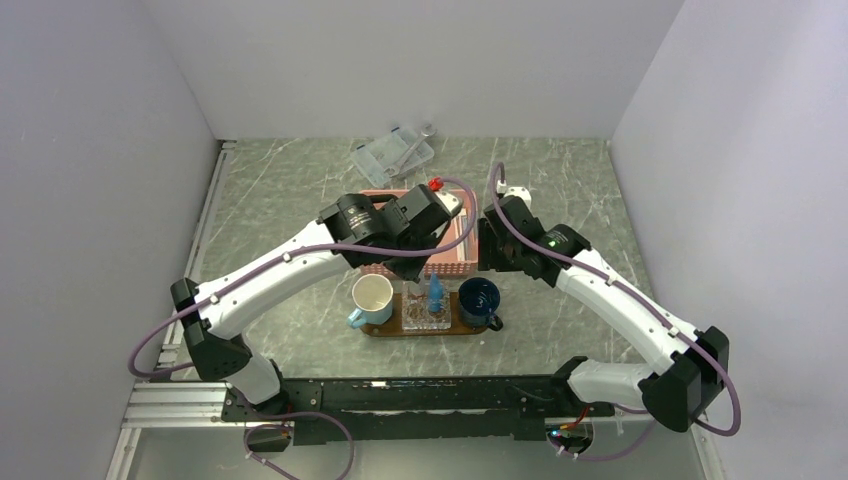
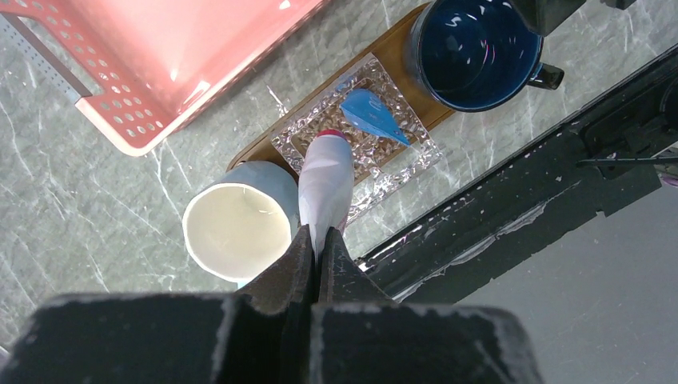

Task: Prepare toiletry sets of a toothbrush and toothpaste on the tray

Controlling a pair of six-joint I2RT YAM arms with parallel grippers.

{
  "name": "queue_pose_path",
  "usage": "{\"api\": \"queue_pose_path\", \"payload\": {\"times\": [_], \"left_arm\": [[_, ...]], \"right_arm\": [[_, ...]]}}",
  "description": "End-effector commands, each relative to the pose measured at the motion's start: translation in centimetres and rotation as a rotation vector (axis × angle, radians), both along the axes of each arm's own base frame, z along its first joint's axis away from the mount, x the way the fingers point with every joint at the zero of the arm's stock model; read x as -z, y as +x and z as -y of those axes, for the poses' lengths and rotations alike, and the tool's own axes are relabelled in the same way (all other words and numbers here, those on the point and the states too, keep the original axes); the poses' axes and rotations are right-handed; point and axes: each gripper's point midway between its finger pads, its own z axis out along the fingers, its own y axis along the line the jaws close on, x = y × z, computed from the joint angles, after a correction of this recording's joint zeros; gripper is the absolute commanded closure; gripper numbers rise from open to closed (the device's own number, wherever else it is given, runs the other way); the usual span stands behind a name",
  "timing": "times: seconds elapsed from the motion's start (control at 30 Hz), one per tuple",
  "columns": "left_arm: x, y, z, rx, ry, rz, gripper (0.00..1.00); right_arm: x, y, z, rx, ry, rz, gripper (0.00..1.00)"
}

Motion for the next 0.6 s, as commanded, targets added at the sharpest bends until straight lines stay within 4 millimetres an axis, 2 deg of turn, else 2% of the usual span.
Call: {"api": "queue_pose_path", "payload": {"times": [0.0,0.57], "left_arm": [[-1.6,0.6,0.7,0.008,-0.035,0.050,1.00],[0.7,1.5,1.4,0.013,0.014,0.062,1.00]], "right_arm": [[-1.2,0.6,-0.2,0.021,0.049,0.052,0.38],[-0.8,0.5,-1.0,-0.001,0.088,0.038,0.38]]}}
